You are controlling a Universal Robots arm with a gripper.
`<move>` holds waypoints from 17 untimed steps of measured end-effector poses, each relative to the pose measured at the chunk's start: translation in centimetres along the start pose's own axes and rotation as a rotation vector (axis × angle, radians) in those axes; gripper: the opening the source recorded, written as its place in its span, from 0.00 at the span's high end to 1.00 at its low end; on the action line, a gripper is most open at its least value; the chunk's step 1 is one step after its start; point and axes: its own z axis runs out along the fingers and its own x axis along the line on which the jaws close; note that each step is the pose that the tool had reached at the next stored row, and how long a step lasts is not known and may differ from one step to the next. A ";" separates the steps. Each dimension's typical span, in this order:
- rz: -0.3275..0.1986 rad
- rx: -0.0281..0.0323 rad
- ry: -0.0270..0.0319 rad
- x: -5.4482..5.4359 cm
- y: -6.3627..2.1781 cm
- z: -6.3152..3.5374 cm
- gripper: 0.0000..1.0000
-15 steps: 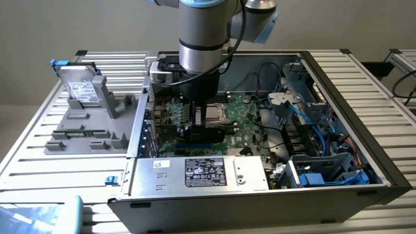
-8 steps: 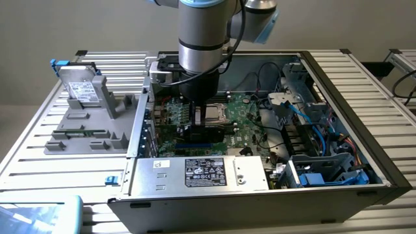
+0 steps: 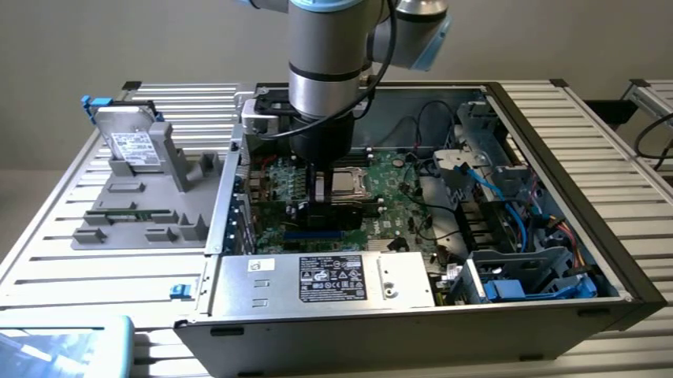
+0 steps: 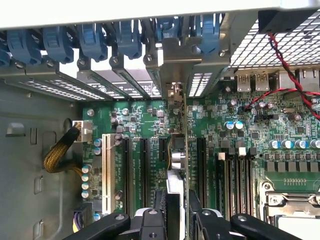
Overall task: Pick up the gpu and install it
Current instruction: 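Insert the gpu into the slot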
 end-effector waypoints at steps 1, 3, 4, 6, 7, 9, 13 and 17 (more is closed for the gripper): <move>0.000 -0.0001 0.0002 0.0 0.01 -0.01 0.72; 0.000 -0.0001 0.0002 0.0 0.01 -0.01 0.72; 0.000 -0.0001 0.0002 0.0 0.01 -0.01 0.72; 0.000 -0.0001 0.0002 -0.1 0.01 -0.02 0.72; 0.000 -0.0001 0.0002 -0.1 0.01 -0.02 0.72; 0.000 0.0000 -0.0005 -0.1 0.01 -0.01 0.72; 0.000 0.0001 -0.0033 -0.1 0.02 -0.01 0.72; -0.001 0.0010 -0.0112 -0.1 0.03 0.00 0.72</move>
